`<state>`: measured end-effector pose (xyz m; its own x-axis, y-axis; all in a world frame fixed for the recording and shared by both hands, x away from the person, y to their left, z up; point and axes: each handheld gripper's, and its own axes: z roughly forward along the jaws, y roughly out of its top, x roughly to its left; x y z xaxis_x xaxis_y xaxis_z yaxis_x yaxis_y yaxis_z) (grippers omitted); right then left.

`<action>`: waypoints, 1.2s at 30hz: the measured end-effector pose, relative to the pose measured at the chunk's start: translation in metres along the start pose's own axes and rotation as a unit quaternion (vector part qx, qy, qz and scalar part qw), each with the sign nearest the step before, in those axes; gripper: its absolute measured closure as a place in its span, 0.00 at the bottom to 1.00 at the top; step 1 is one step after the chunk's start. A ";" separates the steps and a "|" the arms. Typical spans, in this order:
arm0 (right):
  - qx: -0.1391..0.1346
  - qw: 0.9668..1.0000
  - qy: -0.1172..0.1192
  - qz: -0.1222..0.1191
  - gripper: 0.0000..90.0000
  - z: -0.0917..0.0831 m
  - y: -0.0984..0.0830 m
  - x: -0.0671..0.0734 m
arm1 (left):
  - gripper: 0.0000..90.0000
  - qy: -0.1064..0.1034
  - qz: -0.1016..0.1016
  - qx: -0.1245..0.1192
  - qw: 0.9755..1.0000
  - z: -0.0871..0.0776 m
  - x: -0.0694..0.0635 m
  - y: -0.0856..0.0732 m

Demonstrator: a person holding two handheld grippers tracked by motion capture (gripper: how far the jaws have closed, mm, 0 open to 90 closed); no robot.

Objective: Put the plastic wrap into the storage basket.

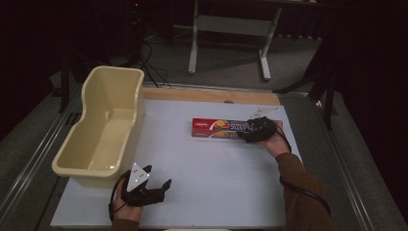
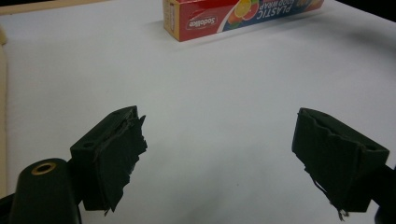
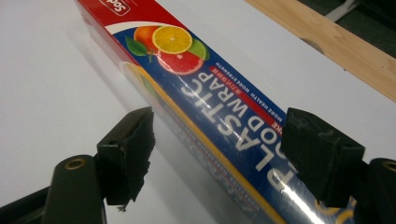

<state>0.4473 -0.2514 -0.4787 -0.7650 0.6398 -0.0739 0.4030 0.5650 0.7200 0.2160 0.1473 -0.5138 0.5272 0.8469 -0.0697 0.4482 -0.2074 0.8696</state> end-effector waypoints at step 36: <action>0.120 0.990 0.078 -0.016 0.20 0.031 0.017 -0.022 | 0.18 0.003 -0.021 0.005 1.000 0.002 0.006 -0.004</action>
<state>0.4863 -0.2393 -0.4866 -0.8397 0.5423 0.0271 0.4712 0.7031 0.5325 0.2191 0.1523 -0.5191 0.5034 0.8578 -0.1040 0.4769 -0.1755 0.8613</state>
